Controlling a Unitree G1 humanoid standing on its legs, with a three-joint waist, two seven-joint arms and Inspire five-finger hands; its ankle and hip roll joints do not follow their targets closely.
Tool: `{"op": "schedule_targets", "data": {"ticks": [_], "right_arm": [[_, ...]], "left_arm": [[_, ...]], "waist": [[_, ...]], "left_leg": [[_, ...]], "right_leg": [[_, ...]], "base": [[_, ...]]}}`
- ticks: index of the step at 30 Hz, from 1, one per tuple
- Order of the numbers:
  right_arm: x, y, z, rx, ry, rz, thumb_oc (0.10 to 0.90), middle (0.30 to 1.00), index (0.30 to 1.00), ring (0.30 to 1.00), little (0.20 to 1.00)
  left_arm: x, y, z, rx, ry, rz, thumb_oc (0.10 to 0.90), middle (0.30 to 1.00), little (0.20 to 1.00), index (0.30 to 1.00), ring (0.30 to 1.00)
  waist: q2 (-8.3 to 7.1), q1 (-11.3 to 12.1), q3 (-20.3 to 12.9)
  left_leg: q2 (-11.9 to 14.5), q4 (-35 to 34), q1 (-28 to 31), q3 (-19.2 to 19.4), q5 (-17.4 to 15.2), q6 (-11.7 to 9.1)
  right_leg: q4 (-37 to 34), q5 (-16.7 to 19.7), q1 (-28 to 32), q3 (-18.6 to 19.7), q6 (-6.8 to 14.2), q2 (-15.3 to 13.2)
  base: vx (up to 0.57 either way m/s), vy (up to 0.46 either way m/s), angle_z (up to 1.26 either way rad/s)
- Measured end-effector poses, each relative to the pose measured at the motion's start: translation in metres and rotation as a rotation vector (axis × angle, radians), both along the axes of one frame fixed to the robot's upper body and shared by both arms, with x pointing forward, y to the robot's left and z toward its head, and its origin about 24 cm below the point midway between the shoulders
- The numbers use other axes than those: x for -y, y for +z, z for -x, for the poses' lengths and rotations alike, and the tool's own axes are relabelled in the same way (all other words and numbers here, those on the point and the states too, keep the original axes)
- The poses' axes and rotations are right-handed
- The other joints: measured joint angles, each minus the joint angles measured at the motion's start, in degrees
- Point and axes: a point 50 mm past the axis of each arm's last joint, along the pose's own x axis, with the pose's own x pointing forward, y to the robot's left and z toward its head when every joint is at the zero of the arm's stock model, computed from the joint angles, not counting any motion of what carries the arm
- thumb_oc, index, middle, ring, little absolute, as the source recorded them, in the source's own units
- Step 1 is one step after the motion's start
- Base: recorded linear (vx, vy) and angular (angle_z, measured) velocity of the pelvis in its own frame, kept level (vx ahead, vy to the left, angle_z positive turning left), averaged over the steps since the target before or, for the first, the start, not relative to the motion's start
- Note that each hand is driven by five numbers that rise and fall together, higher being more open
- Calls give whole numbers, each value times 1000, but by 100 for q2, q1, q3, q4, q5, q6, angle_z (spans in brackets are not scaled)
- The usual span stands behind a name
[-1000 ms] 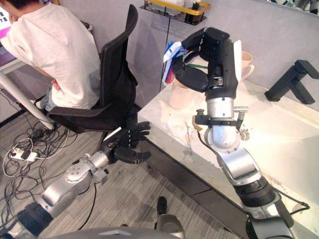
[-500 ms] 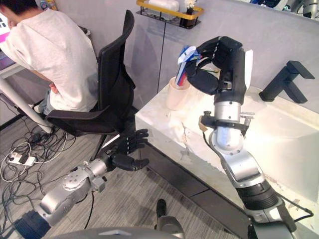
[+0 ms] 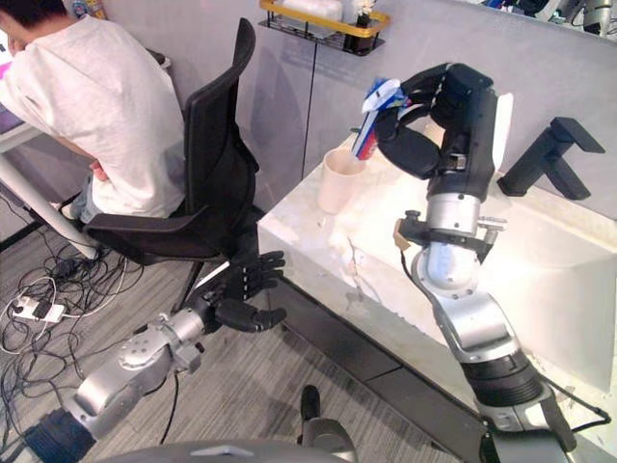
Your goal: Organize the bathroom.
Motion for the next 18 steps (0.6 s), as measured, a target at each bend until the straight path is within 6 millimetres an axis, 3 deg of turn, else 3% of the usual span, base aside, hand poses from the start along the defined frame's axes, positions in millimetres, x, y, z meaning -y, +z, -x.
{"op": "schedule_targets", "data": {"ticks": [18], "right_arm": [[12, -10, 3, -50, -26, 12, 400, 300, 300, 300, 300]], "left_arm": [[-17, -8, 11, -41, 63, -5, 800, 900, 900, 900, 900]], "waist": [[95, 19, -149]], "left_leg": [[79, 2, -89, -127, 19, -54]], "right_leg": [[-1, -61, -18, -197, -25, 26]], "base": [[57, -32, 4]]}}
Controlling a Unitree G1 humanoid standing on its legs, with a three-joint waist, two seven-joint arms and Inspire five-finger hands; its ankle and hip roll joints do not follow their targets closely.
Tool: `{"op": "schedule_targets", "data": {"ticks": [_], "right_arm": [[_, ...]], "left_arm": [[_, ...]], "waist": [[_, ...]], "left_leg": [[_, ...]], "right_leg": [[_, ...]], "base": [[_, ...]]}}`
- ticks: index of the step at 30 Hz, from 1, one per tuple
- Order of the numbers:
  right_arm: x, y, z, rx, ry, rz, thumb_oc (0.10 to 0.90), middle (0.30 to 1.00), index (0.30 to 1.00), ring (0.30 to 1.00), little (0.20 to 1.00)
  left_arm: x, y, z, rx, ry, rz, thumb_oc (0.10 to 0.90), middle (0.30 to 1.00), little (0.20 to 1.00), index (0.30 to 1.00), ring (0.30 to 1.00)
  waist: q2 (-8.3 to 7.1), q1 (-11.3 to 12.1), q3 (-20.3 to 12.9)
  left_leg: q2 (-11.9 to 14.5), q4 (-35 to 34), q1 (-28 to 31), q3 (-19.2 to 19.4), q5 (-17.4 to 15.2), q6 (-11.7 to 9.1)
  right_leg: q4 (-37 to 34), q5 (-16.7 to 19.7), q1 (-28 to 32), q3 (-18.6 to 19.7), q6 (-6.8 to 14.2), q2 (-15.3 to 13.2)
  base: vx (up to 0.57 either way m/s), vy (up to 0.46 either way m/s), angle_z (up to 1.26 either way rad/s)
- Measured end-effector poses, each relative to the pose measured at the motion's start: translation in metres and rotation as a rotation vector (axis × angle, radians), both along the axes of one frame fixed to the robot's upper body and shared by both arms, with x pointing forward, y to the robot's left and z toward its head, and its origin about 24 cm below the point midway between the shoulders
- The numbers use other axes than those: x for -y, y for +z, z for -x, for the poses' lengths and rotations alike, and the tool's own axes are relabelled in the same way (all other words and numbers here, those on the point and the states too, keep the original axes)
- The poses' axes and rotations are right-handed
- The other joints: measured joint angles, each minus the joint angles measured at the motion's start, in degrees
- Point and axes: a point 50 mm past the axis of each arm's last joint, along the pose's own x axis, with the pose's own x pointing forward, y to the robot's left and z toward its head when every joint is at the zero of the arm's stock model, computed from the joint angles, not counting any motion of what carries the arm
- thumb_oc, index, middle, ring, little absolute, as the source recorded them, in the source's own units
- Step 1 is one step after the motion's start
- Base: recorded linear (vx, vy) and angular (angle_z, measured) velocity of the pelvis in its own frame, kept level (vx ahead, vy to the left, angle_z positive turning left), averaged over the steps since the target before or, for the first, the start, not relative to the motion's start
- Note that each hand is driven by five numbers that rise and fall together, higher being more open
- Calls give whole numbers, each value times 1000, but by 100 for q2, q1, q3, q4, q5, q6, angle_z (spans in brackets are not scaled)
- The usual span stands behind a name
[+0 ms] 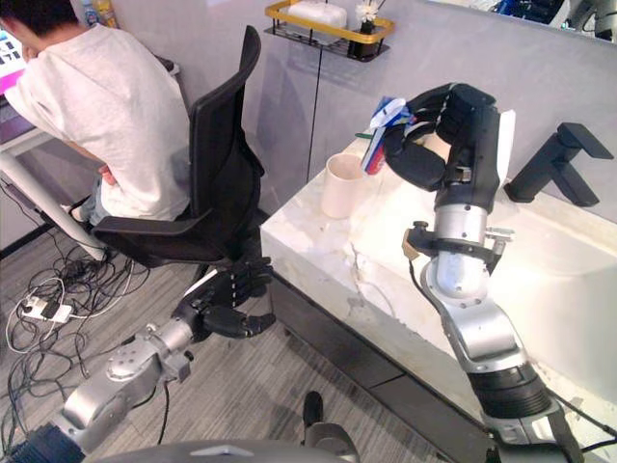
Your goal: Organize the bathroom.
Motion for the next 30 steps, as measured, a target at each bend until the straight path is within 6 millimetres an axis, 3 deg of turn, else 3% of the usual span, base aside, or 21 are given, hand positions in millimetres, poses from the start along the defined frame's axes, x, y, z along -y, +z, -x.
{"op": "schedule_targets", "data": {"ticks": [20, 30], "right_arm": [[13, 9, 3, 31, -72, 19, 400, 300, 300, 300, 300], [19, -22, 11, -140, -23, 39, 400, 300, 300, 300, 300]], "left_arm": [[-3, -4, 5, -21, 23, -3, 800, 900, 900, 900, 900], [-6, -8, 9, -37, 36, -4, 800, 900, 900, 900, 900]], "waist": [[51, 154, 32], [85, 215, 131]], "left_leg": [[27, 2, -84, -233, 32, -40], [46, 2, -87, -284, 32, -41]], "right_leg": [[-3, -44, 17, -218, 13, -22], [-3, -97, 44, -256, 42, -18]], "base": [[30, -19, 6], [28, -10, 3]]}}
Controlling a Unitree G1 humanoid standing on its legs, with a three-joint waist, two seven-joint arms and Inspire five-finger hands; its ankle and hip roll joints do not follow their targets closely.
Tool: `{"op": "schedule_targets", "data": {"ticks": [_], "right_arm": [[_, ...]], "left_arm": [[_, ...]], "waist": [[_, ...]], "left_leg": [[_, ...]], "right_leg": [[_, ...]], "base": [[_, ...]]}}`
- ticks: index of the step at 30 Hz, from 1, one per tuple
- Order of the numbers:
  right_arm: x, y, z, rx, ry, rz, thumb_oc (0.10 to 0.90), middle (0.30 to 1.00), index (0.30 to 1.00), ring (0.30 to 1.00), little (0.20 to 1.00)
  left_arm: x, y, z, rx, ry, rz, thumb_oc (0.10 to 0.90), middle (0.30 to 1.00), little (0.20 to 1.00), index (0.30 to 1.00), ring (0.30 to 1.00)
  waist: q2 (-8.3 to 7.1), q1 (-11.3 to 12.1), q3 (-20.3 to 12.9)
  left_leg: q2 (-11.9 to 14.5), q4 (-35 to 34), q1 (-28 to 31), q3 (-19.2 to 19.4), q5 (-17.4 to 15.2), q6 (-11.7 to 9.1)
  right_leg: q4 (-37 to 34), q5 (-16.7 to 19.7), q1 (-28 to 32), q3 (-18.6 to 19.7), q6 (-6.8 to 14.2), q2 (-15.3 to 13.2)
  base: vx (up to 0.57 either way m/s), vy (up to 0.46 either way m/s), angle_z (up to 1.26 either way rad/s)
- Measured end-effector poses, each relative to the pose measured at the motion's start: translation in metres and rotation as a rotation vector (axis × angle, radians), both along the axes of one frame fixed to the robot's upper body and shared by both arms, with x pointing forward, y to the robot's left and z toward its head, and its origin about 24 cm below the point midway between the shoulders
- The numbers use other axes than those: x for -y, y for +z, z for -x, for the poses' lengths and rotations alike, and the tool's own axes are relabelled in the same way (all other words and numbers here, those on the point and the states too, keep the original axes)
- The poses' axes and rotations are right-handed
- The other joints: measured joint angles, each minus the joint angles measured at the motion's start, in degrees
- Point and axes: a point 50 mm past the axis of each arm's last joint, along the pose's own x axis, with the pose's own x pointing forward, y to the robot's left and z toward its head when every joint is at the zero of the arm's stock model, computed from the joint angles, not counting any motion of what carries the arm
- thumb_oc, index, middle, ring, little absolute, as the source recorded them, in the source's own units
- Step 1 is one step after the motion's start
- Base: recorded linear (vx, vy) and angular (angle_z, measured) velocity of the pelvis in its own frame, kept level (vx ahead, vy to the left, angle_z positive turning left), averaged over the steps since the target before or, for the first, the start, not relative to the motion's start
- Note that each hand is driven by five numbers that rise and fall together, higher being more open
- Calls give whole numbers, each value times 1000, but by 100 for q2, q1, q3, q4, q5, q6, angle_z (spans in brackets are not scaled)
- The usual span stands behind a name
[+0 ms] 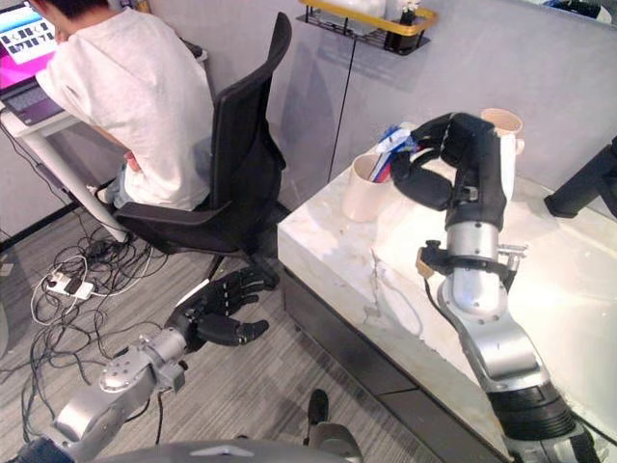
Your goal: Organize the bathroom.
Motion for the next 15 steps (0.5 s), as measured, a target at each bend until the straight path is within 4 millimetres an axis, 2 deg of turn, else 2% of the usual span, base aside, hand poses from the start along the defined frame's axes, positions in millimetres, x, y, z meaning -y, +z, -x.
{"op": "schedule_targets", "data": {"ticks": [7, 8, 9, 10, 15], "right_arm": [[2, -5, 2, -26, 10, 8, 400, 300, 300, 300, 300], [2, -5, 2, -29, 11, 8, 480, 420, 420, 420, 420], [1, -5, 2, -30, 13, 9, 744, 815, 815, 815, 815], [2, -6, 3, -33, 17, 11, 800, 900, 900, 900, 900], [3, -21, 8, -108, 45, 12, 800, 900, 900, 900, 900]], "left_arm": [[-4, -1, 1, -4, 19, -1, 800, 900, 900, 900, 900], [-6, -2, 3, -11, 26, -2, 800, 900, 900, 900, 900], [-6, -3, 4, -15, 29, -3, 800, 900, 900, 900, 900], [-7, -4, 5, -19, 32, -3, 800, 900, 900, 900, 900], [-8, -4, 6, -22, 27, -7, 800, 900, 900, 900, 900]], "waist": [[-12, 7, 10], [-14, 4, 12], [-16, 2, 14], [-21, 3, 17], [-58, 3, 39]], "left_leg": [[3, 0, -1, -6, 0, 0], [4, 0, -1, -6, 0, 0], [4, 0, -1, -6, 0, 0], [4, 0, -1, -7, 0, 0], [5, 0, -4, -7, 0, 0]], "right_leg": [[1, -1, 4, -11, -1, 1], [1, -1, 4, -12, 0, 1], [0, -1, 5, -13, 0, 1], [0, -2, 5, -14, 0, 1], [1, -17, 10, -16, 22, 0]], "base": [[0, 0, 0], [0, 0, 0], [0, 0, 0], [0, 0, 0], [0, 0, 0]]}}
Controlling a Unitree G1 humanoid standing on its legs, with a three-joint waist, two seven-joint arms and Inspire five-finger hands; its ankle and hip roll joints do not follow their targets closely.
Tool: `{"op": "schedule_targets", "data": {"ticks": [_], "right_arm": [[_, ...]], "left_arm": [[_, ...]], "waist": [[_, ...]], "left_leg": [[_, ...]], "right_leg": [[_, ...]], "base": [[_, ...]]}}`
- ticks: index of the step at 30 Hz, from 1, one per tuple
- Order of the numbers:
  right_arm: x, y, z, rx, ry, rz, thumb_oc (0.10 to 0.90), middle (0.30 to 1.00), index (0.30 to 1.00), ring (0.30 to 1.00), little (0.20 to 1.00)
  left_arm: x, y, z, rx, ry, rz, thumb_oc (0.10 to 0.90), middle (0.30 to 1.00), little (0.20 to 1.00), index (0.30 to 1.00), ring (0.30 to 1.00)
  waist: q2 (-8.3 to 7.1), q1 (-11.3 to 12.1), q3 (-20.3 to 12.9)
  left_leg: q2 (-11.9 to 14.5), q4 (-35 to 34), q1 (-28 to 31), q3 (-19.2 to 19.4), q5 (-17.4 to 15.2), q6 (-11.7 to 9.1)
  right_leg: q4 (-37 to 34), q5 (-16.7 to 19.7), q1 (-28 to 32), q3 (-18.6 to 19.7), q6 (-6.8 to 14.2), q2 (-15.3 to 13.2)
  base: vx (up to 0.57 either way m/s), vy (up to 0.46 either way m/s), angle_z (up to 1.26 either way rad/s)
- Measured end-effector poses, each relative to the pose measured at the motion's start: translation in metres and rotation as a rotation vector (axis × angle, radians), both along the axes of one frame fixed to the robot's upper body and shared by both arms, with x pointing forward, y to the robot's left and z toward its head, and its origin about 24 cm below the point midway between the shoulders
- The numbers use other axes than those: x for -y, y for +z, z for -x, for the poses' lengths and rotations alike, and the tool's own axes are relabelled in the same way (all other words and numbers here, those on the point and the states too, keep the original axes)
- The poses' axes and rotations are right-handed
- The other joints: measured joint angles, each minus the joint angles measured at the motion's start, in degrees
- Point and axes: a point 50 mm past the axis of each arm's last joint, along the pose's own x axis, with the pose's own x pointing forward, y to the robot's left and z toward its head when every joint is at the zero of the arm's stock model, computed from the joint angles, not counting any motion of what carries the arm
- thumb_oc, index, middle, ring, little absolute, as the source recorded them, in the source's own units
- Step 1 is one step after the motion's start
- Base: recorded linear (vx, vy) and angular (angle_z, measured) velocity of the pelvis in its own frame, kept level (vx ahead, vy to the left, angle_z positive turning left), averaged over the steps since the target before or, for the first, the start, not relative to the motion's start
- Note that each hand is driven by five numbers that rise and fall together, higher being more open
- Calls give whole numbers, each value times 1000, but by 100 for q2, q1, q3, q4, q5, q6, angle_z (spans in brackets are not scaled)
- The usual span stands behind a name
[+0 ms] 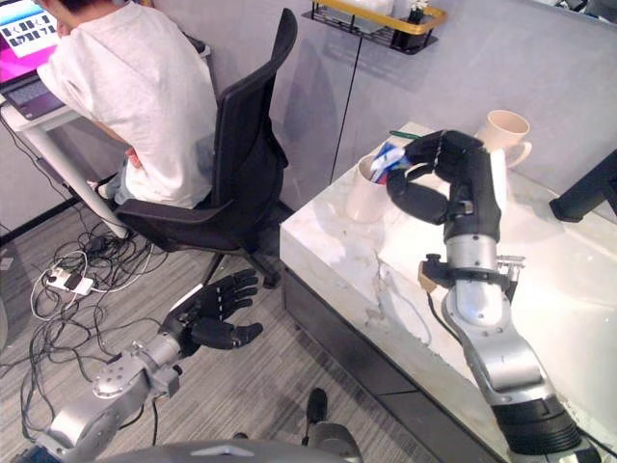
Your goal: Organize the bathroom.
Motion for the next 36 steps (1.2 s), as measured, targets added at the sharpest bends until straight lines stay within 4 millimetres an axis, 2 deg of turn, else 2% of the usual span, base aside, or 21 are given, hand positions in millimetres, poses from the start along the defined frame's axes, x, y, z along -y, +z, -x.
{"op": "schedule_targets", "data": {"ticks": [2, 7, 13, 19, 20, 21, 22, 23, 25, 27, 28, 29, 31, 32, 33, 34, 35, 36], "right_arm": [[0, -14, 5, -49, -2, -30, 800, 900, 900, 900, 900], [7, -33, 10, -129, -36, -32, 800, 900, 900, 900, 900], [9, -40, 14, -155, -51, 7, 800, 900, 900, 900, 900], [10, -39, 14, -132, -89, 19, 800, 900, 900, 900, 900], [11, -41, 8, -123, -100, 24, 800, 900, 900, 900, 900], [21, -43, -19, -133, -154, 30, 800, 900, 900, 900, 900], [28, -38, -31, -132, -194, 20, 800, 900, 900, 900, 900], [36, -23, -46, -99, -249, -2, 800, 900, 900, 900, 900], [43, -1, -56, -13, -318, -13, 800, 900, 900, 900, 900], [55, 28, -57, 84, -365, 183, 800, 900, 900, 900, 900], [60, 52, -55, 154, -382, 279, 800, 900, 900, 900, 900], [60, 73, -53, 235, -378, 304, 800, 900, 900, 900, 900], [46, 92, -43, 384, -321, 291, 800, 900, 900, 900, 900], [40, 96, -39, 426, -295, 283, 800, 900, 900, 900, 900], [27, 99, -30, 494, -229, 257, 800, 900, 900, 900, 900], [20, 101, -25, 532, -201, 248, 800, 900, 900, 900, 900], [13, 97, -15, 575, -178, 188, 800, 900, 900, 900, 900], [5, 85, -4, 589, -170, 106, 800, 900, 900, 900, 900]], "left_arm": [[0, 0, 0, 1, -8, 1, 800, 900, 900, 900, 900], [-1, 1, 0, 5, -7, 1, 800, 900, 900, 900, 900], [-1, 2, -1, 10, -5, 3, 800, 900, 900, 900, 900], [-3, 2, -2, 10, 36, -10, 800, 900, 900, 900, 900], [-4, 1, -3, 9, 44, -15, 800, 900, 900, 900, 900], [-5, -2, -10, 3, 27, -44, 800, 900, 900, 900, 900], [-3, -1, -13, 6, 15, -52, 800, 900, 900, 900, 900], [-2, 1, -15, 12, 8, -40, 800, 900, 900, 900, 900], [-1, 3, -16, 13, -4, -24, 800, 900, 900, 900, 900], [0, 3, -16, 10, -45, -18, 800, 900, 900, 900, 900], [0, 3, -15, 8, -72, -15, 800, 900, 900, 900, 900], [-1, 2, -14, 2, -98, -19, 800, 900, 900, 900, 900], [-2, -2, -9, -20, -140, -17, 800, 900, 900, 900, 900], [-1, -2, -8, -22, -151, -18, 800, 900, 900, 900, 900], [0, -4, -8, -32, -163, -17, 800, 900, 900, 900, 900], [1, -3, -8, -33, -176, -11, 800, 900, 900, 900, 900], [2, -4, -12, -36, -180, -11, 800, 900, 900, 900, 900], [2, -11, -17, -61, -178, -14, 800, 900, 900, 900, 900]], "waist": [[-14, -52, 8], [-40, -117, 24], [-46, -216, 26], [-45, -208, 25], [-62, -202, 16], [-110, -202, 9], [-115, -176, 9], [-106, -125, 11], [-87, -32, -2], [-72, 63, -5], [-74, 112, -2], [-143, 113, 15], [-252, 157, 0], [-255, 156, 2], [-281, 161, -6], [-232, 100, -28], [-210, 53, -12], [-256, -74, -19]], "left_leg": [[0, 0, 4, 5, 0, 0], [-1, 0, 16, 37, 0, 0], [-2, -1, 25, 60, 0, 0], [-2, -2, 40, 92, 0, 1], [-2, 1, 45, 95, 0, 0], [-17, 28, 78, 109, 0, 0], [-28, 41, 76, 99, 0, 0], [-42, 52, 69, 93, 7, 0], [-28, 57, 67, 69, 19, -7], [-38, 149, -11, 1, 18, -13], [-49, 276, -83, -3, 2, -29], [-155, 554, -206, -35, -20, -60], [-250, 1030, -394, -118, -92, -4], [-271, 1148, -432, -191, -144, 58], [-431, 1012, -477, -637, -297, 319], [-482, 741, -431, -762, -275, 373], [-524, 650, -439, -736, -239, 375], [-558, 434, -289, -497, -106, 382]], "right_leg": [[0, 0, 1, 3, 0, 1], [0, 1, -3, 26, 0, 6], [0, 2, -3, 47, 0, 8], [2, 21, 2, 63, -23, 14], [3, 23, 14, 62, -23, 12], [2, 31, 53, 68, -20, 1], [2, 33, 59, 61, -17, -11], [2, 39, 53, 60, -16, -27], [2, 55, 61, 55, -30, -19], [2, 61, 52, 37, -39, -45], [3, 62, 33, 44, -41, -63], [2, 90, -23, 108, -76, -74], [4, 113, 5, 370, -81, -147], [4, 131, -9, 476, -88, -149], [4, 176, -108, 773, -48, -186], [4, 256, -216, 969, -7, -118], [8, 364, -319, 1208, 41, -39], [7, 480, -385, 1386, 183, -31]], "base": [[0, 0, 0], [-24, 10, -3], [-39, 21, -2], [-48, 28, -2], [-42, 14, -5], [-69, 37, -2], [-128, 69, 1], [-115, 61, 5], [-157, 79, 9], [-203, 106, 17], [-216, 139, 7], [-210, 190, -1], [-169, 230, -34], [-213, 285, -81], [-162, 179, -89], [-229, 278, -120], [-196, 238, -126], [-155, 231, -112]]}}
